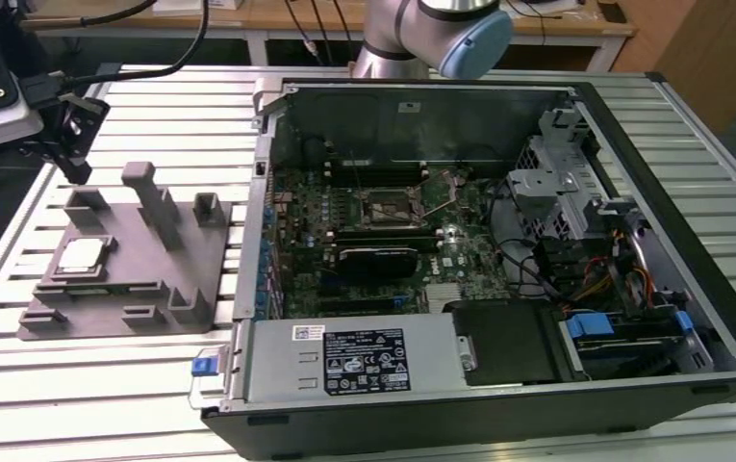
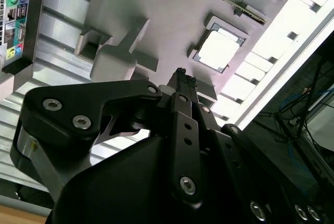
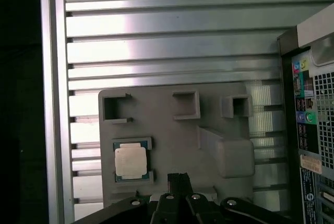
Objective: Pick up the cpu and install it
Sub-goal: 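Reach for the cpu, then pick up the cpu and move it towards the insertion slot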
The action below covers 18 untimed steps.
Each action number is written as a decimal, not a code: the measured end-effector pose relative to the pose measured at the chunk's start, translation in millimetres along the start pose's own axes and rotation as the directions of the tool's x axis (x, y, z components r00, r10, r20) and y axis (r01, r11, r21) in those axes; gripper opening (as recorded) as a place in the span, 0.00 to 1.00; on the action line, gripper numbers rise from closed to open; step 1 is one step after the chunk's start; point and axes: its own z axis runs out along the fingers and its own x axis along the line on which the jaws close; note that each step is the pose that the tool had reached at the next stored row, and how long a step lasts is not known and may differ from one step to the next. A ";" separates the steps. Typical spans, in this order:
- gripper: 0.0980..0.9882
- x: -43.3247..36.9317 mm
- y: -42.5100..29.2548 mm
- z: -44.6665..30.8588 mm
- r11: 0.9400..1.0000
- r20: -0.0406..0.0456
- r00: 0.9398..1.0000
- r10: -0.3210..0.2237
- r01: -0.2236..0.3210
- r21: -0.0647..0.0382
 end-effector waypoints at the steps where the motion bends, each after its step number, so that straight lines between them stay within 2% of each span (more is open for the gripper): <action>1: 0.01 0.6 -0.1 1.1 1.000 0.000 1.000 0.000 0.000 0.000; 7: 0.01 3.5 -0.6 6.8 1.000 -0.001 1.000 0.000 0.000 0.000; 18: 0.01 5.3 -0.7 8.3 1.000 -0.001 1.000 0.000 0.000 0.000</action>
